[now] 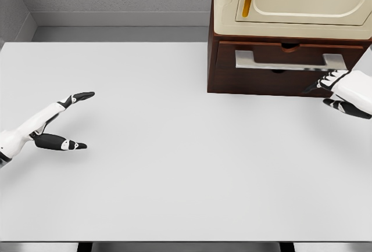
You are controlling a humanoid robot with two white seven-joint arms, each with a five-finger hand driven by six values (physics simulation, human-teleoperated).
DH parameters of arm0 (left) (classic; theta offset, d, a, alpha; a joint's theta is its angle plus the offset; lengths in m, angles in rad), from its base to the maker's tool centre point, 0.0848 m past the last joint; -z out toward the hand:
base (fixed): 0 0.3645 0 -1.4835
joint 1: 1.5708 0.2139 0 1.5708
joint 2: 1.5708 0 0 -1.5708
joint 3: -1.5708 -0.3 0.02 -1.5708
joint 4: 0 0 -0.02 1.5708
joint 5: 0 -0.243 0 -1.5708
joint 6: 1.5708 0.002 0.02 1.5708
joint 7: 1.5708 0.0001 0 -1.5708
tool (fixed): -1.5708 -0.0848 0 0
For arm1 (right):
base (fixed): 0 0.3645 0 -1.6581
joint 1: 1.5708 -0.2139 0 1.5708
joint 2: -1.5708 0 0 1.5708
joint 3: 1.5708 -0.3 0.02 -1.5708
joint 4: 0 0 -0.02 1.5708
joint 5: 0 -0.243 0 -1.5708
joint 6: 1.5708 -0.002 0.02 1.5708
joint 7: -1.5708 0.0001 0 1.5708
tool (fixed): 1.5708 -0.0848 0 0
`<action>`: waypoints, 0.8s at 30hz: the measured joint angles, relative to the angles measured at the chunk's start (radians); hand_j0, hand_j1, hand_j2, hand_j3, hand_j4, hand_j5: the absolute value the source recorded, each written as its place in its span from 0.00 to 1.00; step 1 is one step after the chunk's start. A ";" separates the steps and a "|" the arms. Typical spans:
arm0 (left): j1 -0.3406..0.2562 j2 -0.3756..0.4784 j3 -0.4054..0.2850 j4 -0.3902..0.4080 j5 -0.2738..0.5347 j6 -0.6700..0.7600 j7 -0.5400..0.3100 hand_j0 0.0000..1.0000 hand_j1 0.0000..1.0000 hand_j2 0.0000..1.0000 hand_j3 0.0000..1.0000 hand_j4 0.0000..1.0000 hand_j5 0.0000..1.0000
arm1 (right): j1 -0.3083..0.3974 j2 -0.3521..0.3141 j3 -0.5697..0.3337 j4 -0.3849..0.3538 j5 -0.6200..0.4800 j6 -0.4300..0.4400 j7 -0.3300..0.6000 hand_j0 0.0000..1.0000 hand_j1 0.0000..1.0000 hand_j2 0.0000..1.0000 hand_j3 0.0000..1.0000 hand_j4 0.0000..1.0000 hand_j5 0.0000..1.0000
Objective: Put the switch into the drawer with left arm, and close the drawer with right arm
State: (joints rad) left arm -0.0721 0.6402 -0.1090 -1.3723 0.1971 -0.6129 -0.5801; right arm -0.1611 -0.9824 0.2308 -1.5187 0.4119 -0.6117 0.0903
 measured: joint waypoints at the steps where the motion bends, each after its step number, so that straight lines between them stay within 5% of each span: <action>1: 0.000 0.000 0.000 0.000 0.000 0.000 0.000 1.00 1.00 1.00 1.00 1.00 1.00 | 0.000 0.001 0.000 0.003 0.000 0.000 0.000 0.66 0.66 0.66 0.66 0.66 0.66; 16: 0.005 -0.002 0.002 0.000 0.000 0.000 0.000 1.00 1.00 1.00 1.00 1.00 1.00 | 0.000 0.002 -0.001 0.006 -0.008 0.000 -0.002 0.66 0.66 0.66 0.66 0.66 0.66; 24: 0.008 -0.005 0.012 0.001 -0.002 0.000 0.001 1.00 1.00 1.00 1.00 1.00 1.00 | 0.109 -0.071 -0.010 -0.056 -0.018 0.000 -0.006 0.65 0.65 0.65 0.65 0.65 0.65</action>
State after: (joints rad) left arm -0.0644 0.6355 -0.0974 -1.3710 0.1956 -0.6131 -0.5793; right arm -0.0522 -1.0534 0.2210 -1.5743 0.3939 -0.6116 0.0847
